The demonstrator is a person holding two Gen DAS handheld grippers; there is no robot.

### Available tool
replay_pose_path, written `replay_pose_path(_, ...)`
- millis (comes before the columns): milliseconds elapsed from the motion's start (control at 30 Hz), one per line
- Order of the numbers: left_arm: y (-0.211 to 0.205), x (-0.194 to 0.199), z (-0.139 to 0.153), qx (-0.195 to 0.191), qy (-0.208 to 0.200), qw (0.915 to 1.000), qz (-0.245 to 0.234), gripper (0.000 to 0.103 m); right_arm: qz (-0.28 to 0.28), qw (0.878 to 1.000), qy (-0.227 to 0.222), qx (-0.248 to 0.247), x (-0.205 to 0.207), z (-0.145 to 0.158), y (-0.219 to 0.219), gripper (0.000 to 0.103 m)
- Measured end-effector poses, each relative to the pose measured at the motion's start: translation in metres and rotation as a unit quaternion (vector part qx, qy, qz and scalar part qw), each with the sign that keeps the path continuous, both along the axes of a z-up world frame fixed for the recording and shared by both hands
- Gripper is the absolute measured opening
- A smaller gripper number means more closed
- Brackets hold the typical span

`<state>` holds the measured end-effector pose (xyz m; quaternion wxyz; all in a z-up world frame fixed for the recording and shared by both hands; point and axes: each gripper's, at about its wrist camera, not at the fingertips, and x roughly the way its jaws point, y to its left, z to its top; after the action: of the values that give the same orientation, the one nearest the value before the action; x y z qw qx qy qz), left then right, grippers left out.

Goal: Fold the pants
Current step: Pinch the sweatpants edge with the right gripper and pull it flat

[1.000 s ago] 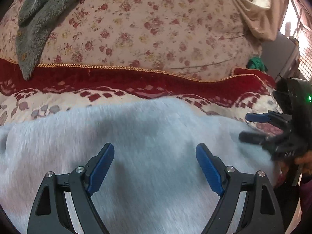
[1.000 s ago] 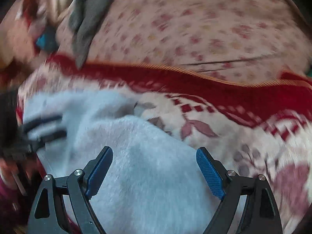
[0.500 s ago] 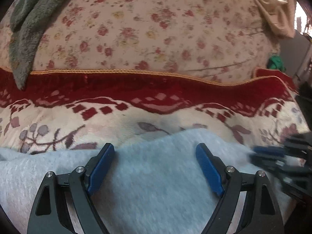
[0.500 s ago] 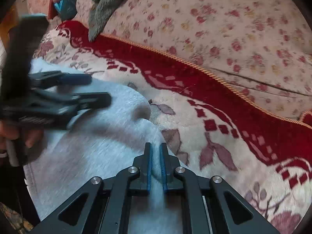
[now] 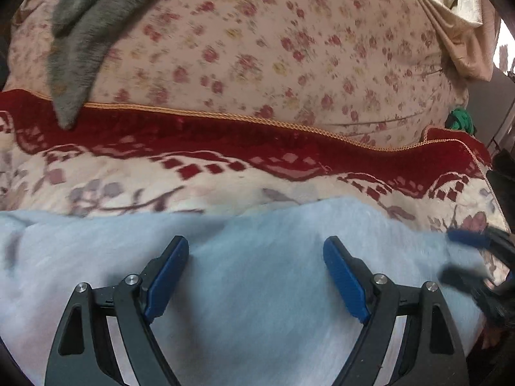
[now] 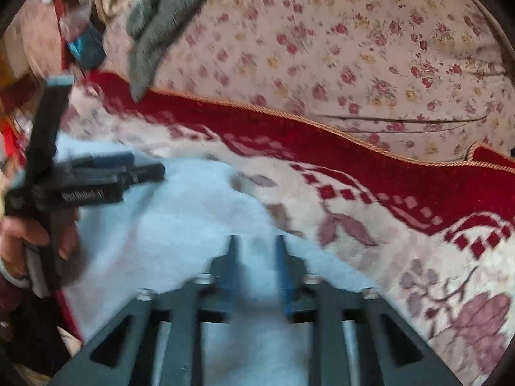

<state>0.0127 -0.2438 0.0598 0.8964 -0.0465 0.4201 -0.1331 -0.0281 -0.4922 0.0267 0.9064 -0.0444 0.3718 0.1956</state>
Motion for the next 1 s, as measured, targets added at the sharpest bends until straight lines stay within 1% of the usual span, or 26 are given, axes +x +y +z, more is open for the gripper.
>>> replay_pose_path(33, 0.006, -0.005, 0.002, 0.001, -0.002, 1.0, 0.002, 0.085, 0.001, 1.0, -0.006, 0.018, -0.006, 0.003, 0.003, 0.095)
replay_pose_path(100, 0.027, -0.019, 0.007, 0.014, -0.01, 0.9996, 0.024, 0.085, 0.008, 0.999, -0.013, 0.034, -0.013, 0.007, 0.011, 0.094)
replay_pose_path(200, 0.056, -0.033, 0.01, 0.005, -0.018, 0.9989, 0.042, 0.085, 0.021, 0.998, -0.013, 0.054, -0.021, 0.01, 0.028, 0.094)
replay_pose_path(267, 0.081, -0.04, 0.01, 0.006, -0.022, 0.9974, 0.068, 0.085, 0.033, 0.997, 0.0, 0.066, -0.022, 0.007, 0.042, 0.094)
replay_pose_path(333, 0.102, -0.043, 0.007, 0.005, -0.023, 0.9959, 0.088, 0.085, 0.042, 0.997, 0.011, 0.067, -0.021, 0.004, 0.057, 0.094)
replay_pose_path(400, 0.125, -0.044, 0.003, 0.015, -0.024, 0.992, 0.123, 0.085, 0.052, 0.997, 0.011, 0.065, -0.022, 0.003, 0.071, 0.094)
replay_pose_path(467, 0.146, -0.041, -0.004, 0.018, -0.017, 0.9875, 0.156, 0.085, 0.067, 0.996, 0.01, 0.06, -0.021, 0.004, 0.092, 0.094)
replay_pose_path(533, 0.167, -0.034, -0.018, 0.009, 0.01, 0.9838, 0.179, 0.085, 0.08, 0.995, 0.011, 0.057, -0.018, 0.004, 0.113, 0.094)
replay_pose_path(567, 0.179, -0.031, -0.025, -0.011, 0.022, 0.9826, 0.184, 0.085, 0.088, 0.995, 0.014, 0.053, -0.015, 0.005, 0.129, 0.094)
replay_pose_path(600, 0.184, -0.031, -0.028, -0.024, 0.023, 0.9824, 0.184, 0.085, 0.094, 0.994, 0.016, 0.052, -0.012, 0.005, 0.141, 0.094)
replay_pose_path(633, 0.187, -0.031, -0.028, -0.026, 0.019, 0.9826, 0.183, 0.085, 0.102, 0.993, 0.019, 0.051, -0.009, 0.006, 0.152, 0.094)
replay_pose_path(733, 0.192, -0.04, -0.017, -0.027, 0.007, 0.9821, 0.186, 0.085, 0.115, 0.992, 0.018, 0.047, -0.002, 0.007, 0.18, 0.094)
replay_pose_path(767, 0.196, -0.047, -0.011, -0.025, -0.005, 0.9817, 0.189, 0.085, 0.118, 0.992, 0.015, 0.042, 0.001, 0.007, 0.194, 0.094)
replay_pose_path(833, 0.205, -0.056, -0.002, -0.006, -0.018, 0.9795, 0.201, 0.085, 0.123, 0.992, 0.012, 0.032, 0.007, 0.007, 0.214, 0.094)
replay_pose_path(867, 0.215, -0.063, 0.001, 0.003, -0.02, 0.9771, 0.212, 0.085, 0.124, 0.992, 0.01, 0.026, 0.01, 0.007, 0.223, 0.094)
replay_pose_path(1000, 0.253, -0.08, 0.001, 0.002, -0.014, 0.9696, 0.244, 0.085, 0.13, 0.991, 0.001, 0.012, 0.022, 0.005, 0.258, 0.094)
